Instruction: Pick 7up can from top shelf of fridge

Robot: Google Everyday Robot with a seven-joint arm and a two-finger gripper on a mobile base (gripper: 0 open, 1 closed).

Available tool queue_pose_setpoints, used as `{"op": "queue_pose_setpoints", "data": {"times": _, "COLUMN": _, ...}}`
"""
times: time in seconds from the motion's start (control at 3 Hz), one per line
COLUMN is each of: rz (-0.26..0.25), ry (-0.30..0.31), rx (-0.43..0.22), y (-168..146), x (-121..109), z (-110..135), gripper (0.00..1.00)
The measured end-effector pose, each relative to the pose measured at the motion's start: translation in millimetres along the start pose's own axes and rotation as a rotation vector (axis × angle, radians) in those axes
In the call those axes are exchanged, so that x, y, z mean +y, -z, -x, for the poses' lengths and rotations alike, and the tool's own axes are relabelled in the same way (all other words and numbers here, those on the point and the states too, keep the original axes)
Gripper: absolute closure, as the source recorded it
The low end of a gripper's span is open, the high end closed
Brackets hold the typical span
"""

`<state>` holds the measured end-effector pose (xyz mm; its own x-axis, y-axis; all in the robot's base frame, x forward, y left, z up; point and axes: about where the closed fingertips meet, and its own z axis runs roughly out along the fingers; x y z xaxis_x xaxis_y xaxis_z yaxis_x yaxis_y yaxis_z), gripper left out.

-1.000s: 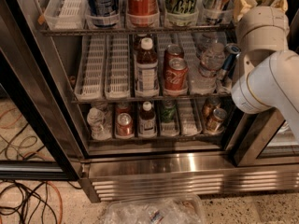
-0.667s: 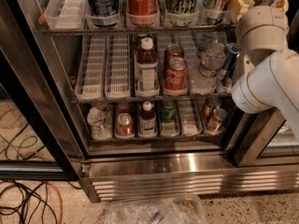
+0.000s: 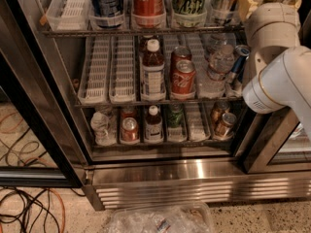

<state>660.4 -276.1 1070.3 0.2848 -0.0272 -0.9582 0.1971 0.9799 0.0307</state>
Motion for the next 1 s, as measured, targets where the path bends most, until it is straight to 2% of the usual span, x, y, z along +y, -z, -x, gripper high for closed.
{"op": "queue_pose_setpoints", "data": {"times": 0.33, "rz": 0.005, "ry": 0.005, "rx": 0.004, "y": -1.8, "x": 1.0, "z": 0.0, "gripper": 0.36}}
{"op": "queue_pose_setpoints", "data": {"times": 0.67, "rz": 0.007, "ry": 0.009, "rx": 0.01, "y": -2.5, "x": 0.8, "z": -0.9, "gripper": 0.55}}
{"op": "queue_pose_setpoints", "data": {"times": 1.0, "rz": 0.008, "ry": 0.008, "rx": 0.015, "y": -1.5, "x": -0.8, "z": -1.7, "gripper": 0.78}}
